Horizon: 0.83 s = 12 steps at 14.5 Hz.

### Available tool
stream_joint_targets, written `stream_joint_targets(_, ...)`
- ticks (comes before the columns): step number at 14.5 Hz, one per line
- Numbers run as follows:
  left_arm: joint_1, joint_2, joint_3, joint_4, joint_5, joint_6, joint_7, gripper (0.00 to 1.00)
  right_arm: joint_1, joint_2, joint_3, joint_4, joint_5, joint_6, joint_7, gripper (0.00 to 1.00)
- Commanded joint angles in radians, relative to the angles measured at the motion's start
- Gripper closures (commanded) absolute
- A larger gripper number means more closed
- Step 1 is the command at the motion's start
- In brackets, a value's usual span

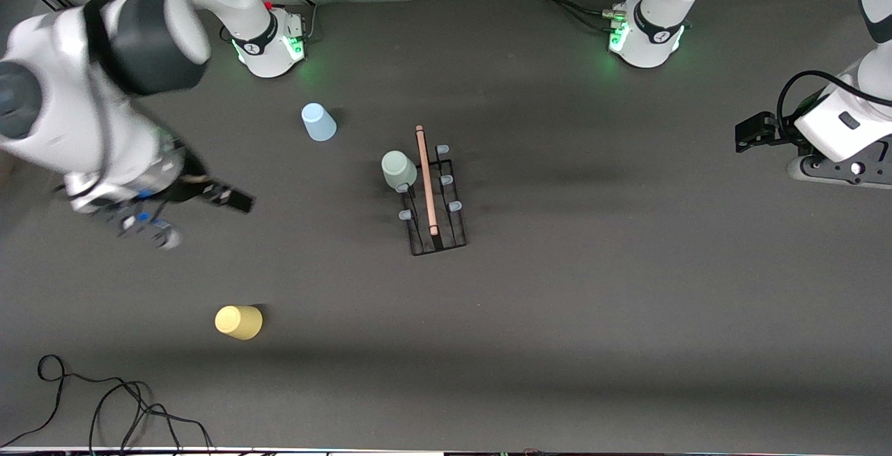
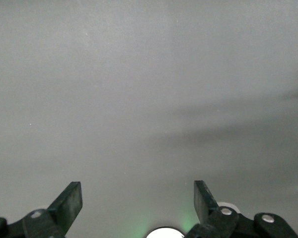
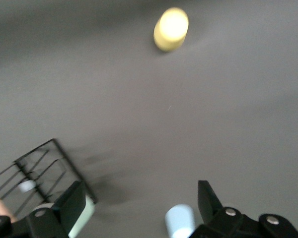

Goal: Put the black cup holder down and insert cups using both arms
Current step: 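Move the right gripper to the yellow cup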

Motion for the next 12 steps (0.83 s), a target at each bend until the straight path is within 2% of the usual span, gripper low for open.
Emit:
stream_joint_targets(1,0.0,0.008,0.0,0.023,0.009,-0.024,0.007,0.0,-0.111,0.161,-0.005,0.186,0.003,-0.017,-0.223,0.0)
stream_joint_targets(3,0.001,0.008,0.0,0.023,0.009,-0.024,0.007,0.0,-0.165,0.213,0.0,0.223,0.004,0.034,-0.364,0.0)
stream_joint_targets(5,0.001,0.008,0.001,0.023,0.009,-0.026,0.007,0.0,-0.197,0.253,0.001,0.217,0.029,0.123,-0.425,0.0)
stream_joint_targets(10,0.001,0.008,0.001,0.023,0.009,-0.026,0.007,0.0,-0.28,0.416,0.003,0.216,0.228,0.198,-0.546,0.0)
stream_joint_targets(12,0.001,0.008,0.001,0.023,0.009,-0.028,0.007,0.0,-0.286,0.474,0.003,0.216,0.277,0.254,-0.587,0.0)
